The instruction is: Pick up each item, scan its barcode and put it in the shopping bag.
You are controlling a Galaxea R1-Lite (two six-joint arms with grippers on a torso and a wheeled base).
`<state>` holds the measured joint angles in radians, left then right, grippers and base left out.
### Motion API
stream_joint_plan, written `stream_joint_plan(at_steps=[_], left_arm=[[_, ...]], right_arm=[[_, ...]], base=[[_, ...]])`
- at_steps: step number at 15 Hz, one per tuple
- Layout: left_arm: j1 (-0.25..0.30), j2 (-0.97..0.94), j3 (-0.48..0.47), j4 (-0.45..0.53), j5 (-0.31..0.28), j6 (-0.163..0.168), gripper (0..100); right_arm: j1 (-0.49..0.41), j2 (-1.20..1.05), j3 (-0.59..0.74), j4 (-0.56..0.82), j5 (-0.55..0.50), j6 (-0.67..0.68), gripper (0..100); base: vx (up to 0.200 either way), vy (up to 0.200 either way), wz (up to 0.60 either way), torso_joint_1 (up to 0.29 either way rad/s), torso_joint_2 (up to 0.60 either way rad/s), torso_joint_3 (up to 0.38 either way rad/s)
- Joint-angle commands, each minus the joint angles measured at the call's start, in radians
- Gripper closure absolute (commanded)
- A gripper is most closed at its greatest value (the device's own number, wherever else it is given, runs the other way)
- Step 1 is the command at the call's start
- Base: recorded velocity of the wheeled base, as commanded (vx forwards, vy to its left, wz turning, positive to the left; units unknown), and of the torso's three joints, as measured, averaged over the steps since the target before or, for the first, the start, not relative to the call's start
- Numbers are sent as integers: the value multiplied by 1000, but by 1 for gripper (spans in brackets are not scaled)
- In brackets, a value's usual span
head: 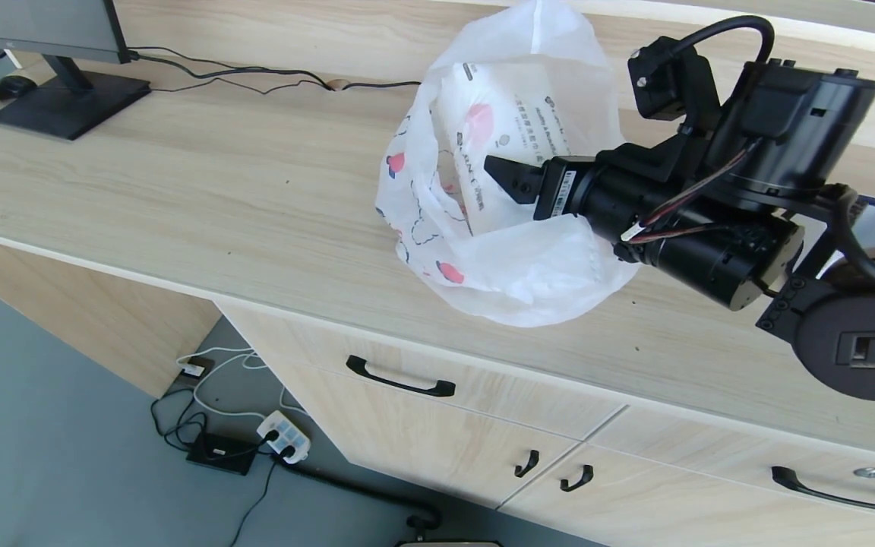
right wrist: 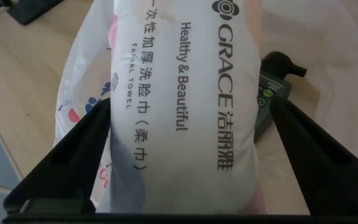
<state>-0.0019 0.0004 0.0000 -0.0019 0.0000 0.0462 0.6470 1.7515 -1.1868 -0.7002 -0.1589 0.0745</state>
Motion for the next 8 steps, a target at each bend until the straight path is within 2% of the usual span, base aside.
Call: stream_joint_plan(at_steps=[1,8], left_arm=[[0,0,0,-1,0,0,0],[0,0,0,-1,0,3,0]], right_arm=[[0,-1,-24,-5,-1,1,0],[-4,-12,-148,-4,-1,2,0]], base=[[0,0,0,0,0,0],[0,0,0,0,0,0]])
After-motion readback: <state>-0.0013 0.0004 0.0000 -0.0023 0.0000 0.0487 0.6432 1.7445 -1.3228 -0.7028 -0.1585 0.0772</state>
